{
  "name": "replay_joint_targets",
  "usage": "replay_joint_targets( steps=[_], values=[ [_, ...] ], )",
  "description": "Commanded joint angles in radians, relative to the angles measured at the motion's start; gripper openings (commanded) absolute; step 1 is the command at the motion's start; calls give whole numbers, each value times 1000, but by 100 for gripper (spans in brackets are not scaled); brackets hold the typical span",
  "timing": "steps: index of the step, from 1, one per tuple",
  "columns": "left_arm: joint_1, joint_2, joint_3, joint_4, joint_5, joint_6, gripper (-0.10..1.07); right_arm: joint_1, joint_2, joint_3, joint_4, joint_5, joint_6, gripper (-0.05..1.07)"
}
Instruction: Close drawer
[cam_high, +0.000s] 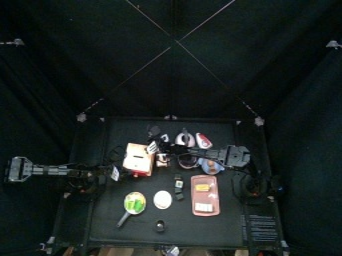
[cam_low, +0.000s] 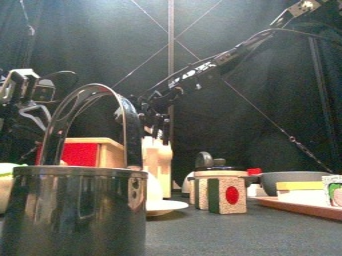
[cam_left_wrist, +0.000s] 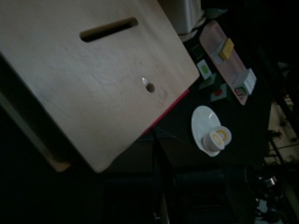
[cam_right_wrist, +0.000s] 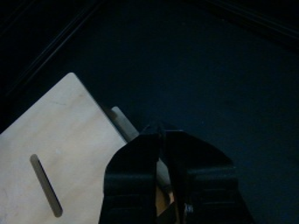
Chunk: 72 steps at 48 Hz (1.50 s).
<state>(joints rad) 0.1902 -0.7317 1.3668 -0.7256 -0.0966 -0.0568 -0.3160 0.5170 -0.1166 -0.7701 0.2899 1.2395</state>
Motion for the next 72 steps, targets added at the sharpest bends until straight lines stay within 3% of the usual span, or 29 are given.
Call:
replay_joint_targets(
  steps=[1,18,35,52,72],
  values=[
    [32,32,-41,21,-12,3,38,0,-25,-6,-3,-6,-2,48],
    [69,141,-107,81,-32,6,38,-8,-25,-3,-3,-8,-2,48],
    [72,123,-101,83,-49,9,38,-8,-21,-14,-5,-9,-2,48],
    [72,58,-75,83,-49,6,38,-3,37,-103,2,-58,-2,48],
    [77,54,-71,83,-35,6,38,5,80,-166,11,-71,-2,48]
  ],
)
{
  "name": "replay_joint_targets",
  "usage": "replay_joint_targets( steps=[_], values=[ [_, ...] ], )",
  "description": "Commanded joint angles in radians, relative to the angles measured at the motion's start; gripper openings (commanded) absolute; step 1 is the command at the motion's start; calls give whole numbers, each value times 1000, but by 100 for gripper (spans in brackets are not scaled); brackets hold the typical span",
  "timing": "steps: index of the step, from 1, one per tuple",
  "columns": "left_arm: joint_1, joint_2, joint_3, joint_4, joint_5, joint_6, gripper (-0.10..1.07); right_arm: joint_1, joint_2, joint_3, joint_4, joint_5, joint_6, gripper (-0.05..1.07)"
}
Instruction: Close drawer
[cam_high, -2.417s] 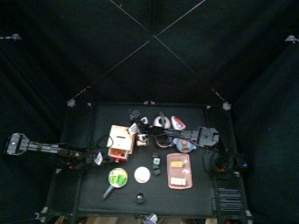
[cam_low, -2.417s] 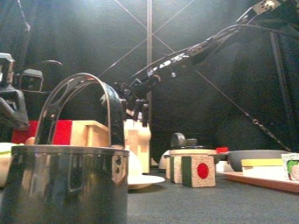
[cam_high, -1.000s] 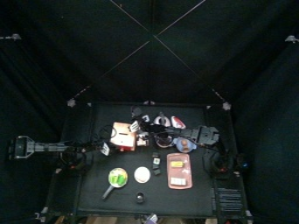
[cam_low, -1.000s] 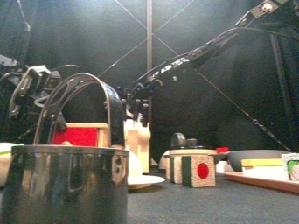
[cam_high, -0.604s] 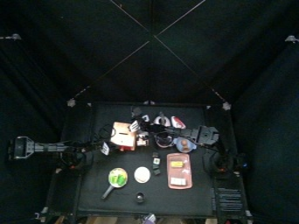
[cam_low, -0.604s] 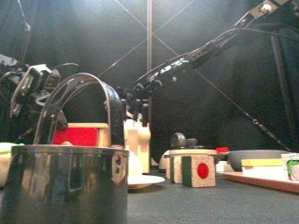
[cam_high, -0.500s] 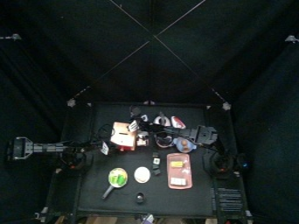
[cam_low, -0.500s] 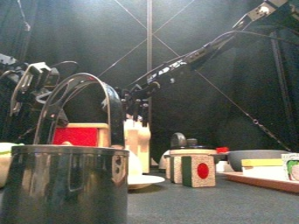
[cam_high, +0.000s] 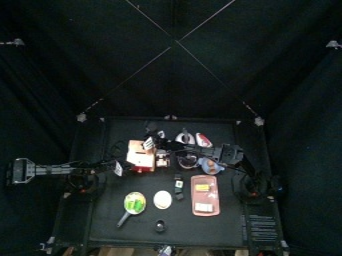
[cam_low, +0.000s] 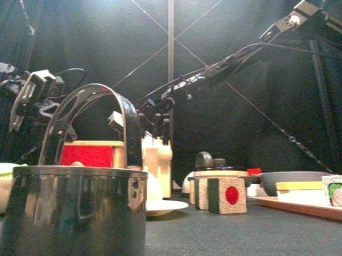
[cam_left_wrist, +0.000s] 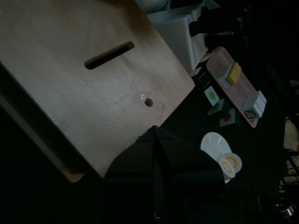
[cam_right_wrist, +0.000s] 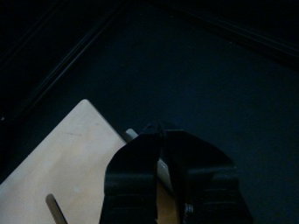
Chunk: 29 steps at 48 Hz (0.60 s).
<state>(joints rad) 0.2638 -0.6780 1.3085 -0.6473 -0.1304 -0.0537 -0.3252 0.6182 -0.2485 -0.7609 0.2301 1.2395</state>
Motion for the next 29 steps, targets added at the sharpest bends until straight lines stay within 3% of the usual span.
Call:
replay_joint_targets(
  steps=[1,17,29],
  values=[
    [3,2,-12,5,-2,3,38,15,-21,-34,2,-9,-2,48],
    [-5,-31,-14,11,8,11,38,15,-63,-17,-46,41,-2,48],
    [-55,-129,-41,124,37,2,38,28,-167,28,-84,55,-2,47]
  ],
)
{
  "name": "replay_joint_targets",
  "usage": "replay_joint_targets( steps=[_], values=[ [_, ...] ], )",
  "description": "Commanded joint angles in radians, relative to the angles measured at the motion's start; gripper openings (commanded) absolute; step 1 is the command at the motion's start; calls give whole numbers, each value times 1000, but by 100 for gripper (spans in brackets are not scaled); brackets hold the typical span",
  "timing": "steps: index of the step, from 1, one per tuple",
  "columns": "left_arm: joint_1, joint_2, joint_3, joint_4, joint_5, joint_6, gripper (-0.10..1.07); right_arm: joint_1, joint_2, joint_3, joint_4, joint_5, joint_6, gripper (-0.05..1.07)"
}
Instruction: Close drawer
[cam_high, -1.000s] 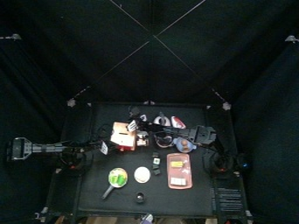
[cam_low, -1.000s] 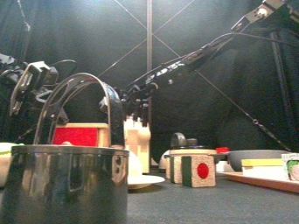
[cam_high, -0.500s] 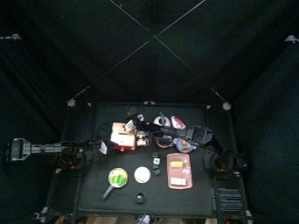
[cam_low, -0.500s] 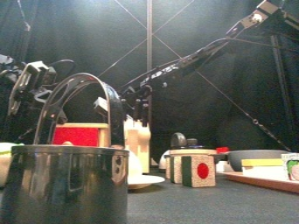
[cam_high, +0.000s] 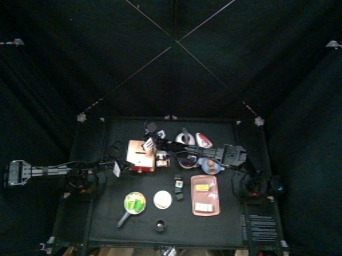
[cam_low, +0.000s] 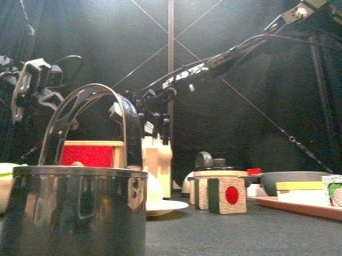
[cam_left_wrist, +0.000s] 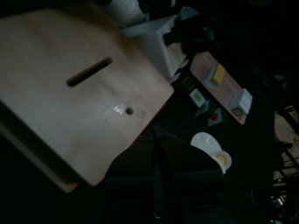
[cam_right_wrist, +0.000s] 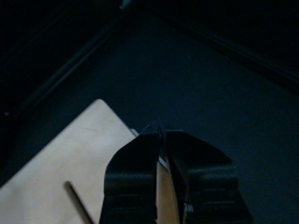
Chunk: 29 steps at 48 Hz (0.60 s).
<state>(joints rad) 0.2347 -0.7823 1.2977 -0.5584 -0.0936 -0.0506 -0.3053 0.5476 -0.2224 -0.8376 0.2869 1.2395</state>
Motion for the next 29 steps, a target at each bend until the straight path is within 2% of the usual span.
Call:
replay_joint_targets(
  steps=[1,16,29],
  values=[
    [-32,-31,-31,41,0,-2,38,11,-104,8,-11,-2,-2,48],
    [-103,-41,-55,72,3,6,38,78,-258,156,-83,-8,0,48],
    [-218,-41,-69,160,3,3,38,215,-420,342,-84,-31,9,48]
  ],
)
